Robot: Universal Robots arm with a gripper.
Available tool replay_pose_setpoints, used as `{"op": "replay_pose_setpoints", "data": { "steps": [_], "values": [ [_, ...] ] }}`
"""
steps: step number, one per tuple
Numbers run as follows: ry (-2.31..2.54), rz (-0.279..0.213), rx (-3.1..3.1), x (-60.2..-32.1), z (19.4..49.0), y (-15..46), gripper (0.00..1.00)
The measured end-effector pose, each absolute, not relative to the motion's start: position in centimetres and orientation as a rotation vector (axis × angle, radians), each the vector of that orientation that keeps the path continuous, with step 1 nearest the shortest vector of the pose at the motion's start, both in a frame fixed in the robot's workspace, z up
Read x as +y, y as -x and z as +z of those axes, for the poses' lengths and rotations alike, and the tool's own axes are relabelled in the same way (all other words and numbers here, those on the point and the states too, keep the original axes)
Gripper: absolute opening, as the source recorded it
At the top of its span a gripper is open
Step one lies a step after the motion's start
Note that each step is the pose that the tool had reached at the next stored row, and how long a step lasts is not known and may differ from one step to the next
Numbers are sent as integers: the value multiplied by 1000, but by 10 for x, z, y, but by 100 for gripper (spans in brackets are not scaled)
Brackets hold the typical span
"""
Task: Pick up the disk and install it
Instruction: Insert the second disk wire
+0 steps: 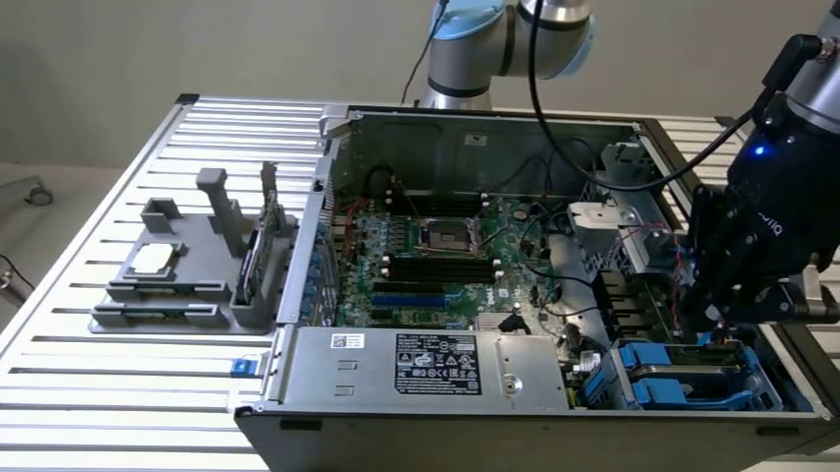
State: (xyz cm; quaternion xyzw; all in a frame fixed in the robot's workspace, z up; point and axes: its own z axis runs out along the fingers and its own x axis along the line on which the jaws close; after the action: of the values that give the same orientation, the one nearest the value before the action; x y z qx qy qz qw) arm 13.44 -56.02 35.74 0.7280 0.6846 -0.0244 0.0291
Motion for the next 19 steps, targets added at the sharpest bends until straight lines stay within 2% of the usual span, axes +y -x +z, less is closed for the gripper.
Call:
{"op": "replay_pose_setpoints", "data": {
  "steps": [19],
  "values": [
    [-2270,-53,2136,-574,343,-138,20]
  ]
}}
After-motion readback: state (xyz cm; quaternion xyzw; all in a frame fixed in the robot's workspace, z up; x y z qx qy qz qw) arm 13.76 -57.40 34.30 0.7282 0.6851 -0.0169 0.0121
